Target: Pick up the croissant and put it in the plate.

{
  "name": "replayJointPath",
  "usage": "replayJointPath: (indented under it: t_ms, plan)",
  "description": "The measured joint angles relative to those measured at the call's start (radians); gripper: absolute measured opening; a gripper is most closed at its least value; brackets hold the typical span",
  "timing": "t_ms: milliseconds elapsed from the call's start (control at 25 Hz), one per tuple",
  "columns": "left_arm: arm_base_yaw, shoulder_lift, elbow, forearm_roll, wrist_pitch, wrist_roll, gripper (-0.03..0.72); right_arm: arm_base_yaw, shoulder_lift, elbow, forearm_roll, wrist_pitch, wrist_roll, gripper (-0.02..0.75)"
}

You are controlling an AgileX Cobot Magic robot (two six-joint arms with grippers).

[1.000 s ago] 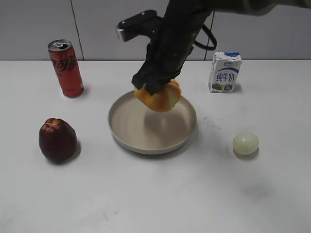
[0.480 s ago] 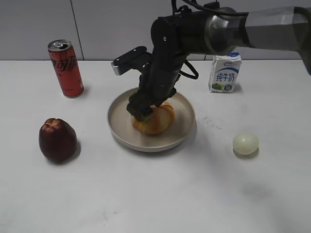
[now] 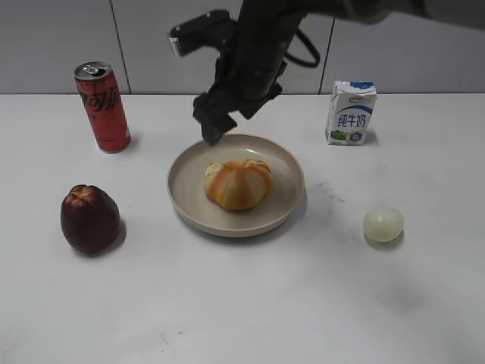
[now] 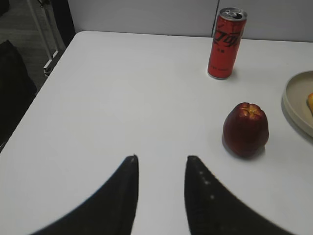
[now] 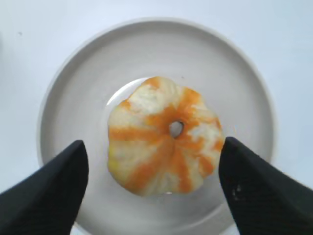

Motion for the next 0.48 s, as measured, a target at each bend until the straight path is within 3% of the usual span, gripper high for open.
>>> replayJointPath:
  t_ms: [160,480]
  plan:
    - [0.000,0.000,0.000,0.000,0.000,0.000,0.239,-0.062,-0.100,-0.009,0.002,0.068,0.009,0.636]
    - [0.000,0.000,0.000,0.000,0.000,0.000,0.239,-0.301,-0.305,0.014,-0.007,0.148,0.064,0.636]
